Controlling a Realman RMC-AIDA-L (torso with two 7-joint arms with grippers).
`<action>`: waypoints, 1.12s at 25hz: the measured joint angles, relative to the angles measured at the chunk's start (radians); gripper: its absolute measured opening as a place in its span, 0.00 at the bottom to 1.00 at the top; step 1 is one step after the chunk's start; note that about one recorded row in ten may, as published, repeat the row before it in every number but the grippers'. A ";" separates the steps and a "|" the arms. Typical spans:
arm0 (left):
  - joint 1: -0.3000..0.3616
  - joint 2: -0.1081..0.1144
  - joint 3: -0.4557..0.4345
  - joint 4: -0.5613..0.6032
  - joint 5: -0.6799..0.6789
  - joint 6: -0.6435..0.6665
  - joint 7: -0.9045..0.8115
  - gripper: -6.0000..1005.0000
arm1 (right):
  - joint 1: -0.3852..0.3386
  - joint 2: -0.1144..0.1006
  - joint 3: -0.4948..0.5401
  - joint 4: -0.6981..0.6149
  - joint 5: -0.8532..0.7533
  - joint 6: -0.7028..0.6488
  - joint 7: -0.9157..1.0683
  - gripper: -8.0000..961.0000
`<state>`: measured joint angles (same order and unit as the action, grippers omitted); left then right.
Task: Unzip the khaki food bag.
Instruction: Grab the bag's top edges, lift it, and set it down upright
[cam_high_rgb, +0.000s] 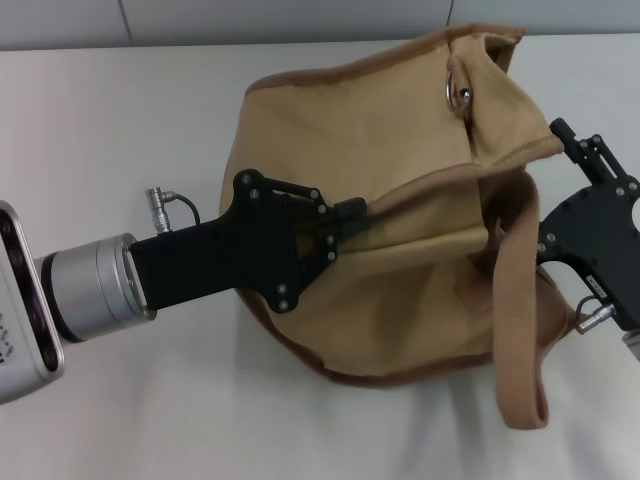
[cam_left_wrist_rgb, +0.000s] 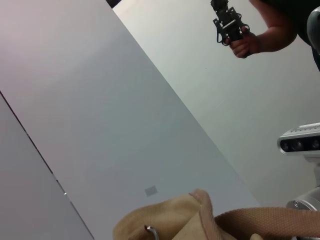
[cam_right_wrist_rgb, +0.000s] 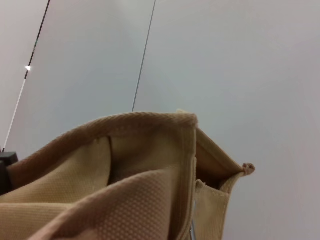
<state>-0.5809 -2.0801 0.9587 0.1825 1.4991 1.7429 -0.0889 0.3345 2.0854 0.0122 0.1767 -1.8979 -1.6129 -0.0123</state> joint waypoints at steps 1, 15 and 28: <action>0.000 0.000 0.000 0.000 0.000 0.000 0.000 0.06 | 0.000 0.000 0.000 0.000 0.000 0.000 0.000 0.72; 0.006 0.000 0.017 -0.003 -0.002 0.000 0.000 0.06 | 0.008 -0.002 -0.008 -0.011 -0.006 -0.013 0.025 0.70; 0.009 0.000 0.017 -0.005 -0.001 0.004 0.000 0.06 | 0.040 -0.002 -0.069 -0.022 -0.008 0.024 0.027 0.60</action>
<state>-0.5721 -2.0800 0.9756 0.1776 1.4985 1.7466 -0.0890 0.3744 2.0831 -0.0568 0.1550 -1.9064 -1.5887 0.0148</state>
